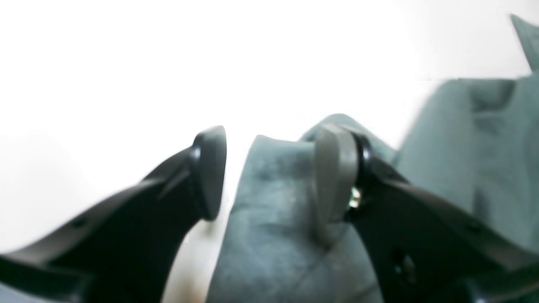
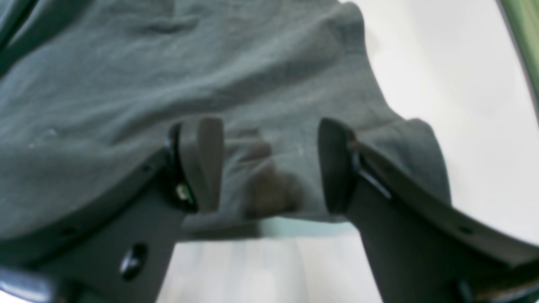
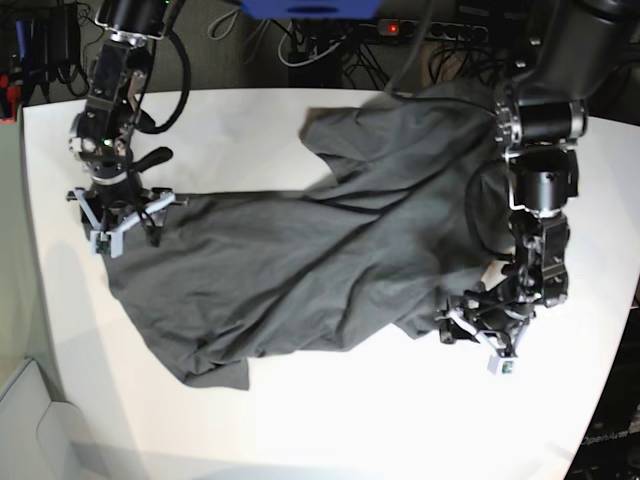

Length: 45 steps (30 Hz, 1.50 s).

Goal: Layout the t-shirt on the table in an organized manner, then fold the t-shirt properly
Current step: 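Drag the t-shirt edge with the left gripper away from the right gripper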

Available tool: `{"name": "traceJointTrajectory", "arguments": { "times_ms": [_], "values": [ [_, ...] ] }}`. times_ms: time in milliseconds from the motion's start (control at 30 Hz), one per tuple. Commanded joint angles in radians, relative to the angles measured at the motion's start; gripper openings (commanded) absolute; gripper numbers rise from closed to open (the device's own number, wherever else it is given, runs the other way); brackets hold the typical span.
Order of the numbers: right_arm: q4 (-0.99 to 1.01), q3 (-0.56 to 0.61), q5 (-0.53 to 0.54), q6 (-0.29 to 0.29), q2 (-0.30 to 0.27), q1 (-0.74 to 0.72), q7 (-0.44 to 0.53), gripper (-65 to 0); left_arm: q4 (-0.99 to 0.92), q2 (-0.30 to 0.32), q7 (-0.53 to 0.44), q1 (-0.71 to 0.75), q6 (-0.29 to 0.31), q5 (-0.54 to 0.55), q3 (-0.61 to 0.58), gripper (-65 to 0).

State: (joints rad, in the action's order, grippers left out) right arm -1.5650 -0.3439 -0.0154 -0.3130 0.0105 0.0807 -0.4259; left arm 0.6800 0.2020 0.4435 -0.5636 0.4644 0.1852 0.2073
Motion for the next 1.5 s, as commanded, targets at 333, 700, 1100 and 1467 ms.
{"name": "traceJointTrajectory", "arguments": {
  "times_ms": [333,700,1100,1467],
  "values": [
    [-0.015,0.001,0.010,0.001,-0.008,-0.012,0.025,-28.5,-0.191,-0.002,-0.124,-0.097,-0.023,0.010,-0.006,-32.3],
    [-0.015,0.001,0.010,0.001,-0.007,-0.012,0.025,-28.5,-0.193,-0.002,-0.185,-0.011,-0.023,0.010,-0.148,-32.6],
    [-0.015,0.001,0.010,0.001,-0.007,-0.012,0.025,-28.5,-0.181,0.020,-0.179,0.014,-0.023,0.017,-0.145,-64.6],
    [-0.015,0.001,0.010,0.001,-0.008,-0.009,0.025,-28.5,0.128,0.109,-0.036,-0.111,-0.025,0.017,-0.142,-64.4]
  ]
}}
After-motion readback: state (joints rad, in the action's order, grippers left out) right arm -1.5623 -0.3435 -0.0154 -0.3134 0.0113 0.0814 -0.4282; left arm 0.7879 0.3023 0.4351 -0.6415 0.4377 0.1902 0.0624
